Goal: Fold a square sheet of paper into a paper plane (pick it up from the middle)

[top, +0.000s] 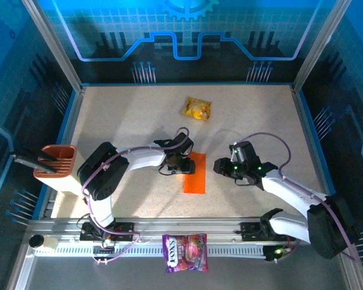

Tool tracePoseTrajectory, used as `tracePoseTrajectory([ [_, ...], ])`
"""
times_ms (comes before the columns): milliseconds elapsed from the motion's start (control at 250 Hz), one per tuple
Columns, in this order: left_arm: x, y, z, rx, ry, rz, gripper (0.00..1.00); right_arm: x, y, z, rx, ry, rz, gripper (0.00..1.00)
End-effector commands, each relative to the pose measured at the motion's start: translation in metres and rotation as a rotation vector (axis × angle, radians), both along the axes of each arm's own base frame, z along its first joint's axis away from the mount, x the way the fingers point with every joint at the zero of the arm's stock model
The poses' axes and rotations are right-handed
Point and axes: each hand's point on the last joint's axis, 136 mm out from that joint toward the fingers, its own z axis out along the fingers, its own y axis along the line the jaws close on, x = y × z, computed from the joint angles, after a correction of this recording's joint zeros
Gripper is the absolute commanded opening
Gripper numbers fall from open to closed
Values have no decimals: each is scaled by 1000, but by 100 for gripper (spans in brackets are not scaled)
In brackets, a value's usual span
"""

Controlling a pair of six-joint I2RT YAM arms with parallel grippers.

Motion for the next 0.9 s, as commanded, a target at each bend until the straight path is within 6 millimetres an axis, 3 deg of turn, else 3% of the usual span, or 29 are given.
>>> tracePoseTrajectory([
  [0,6,27,-24,142,-23,22,44,-1,0,2,-23,-7,10,45],
  [288,8,28,-25,147,-24,37,42,-2,-4,1,-38,-7,2,45],
  [895,7,27,-32,155,-5,33,49,-3,-4,-4,-46,9,-2,47],
])
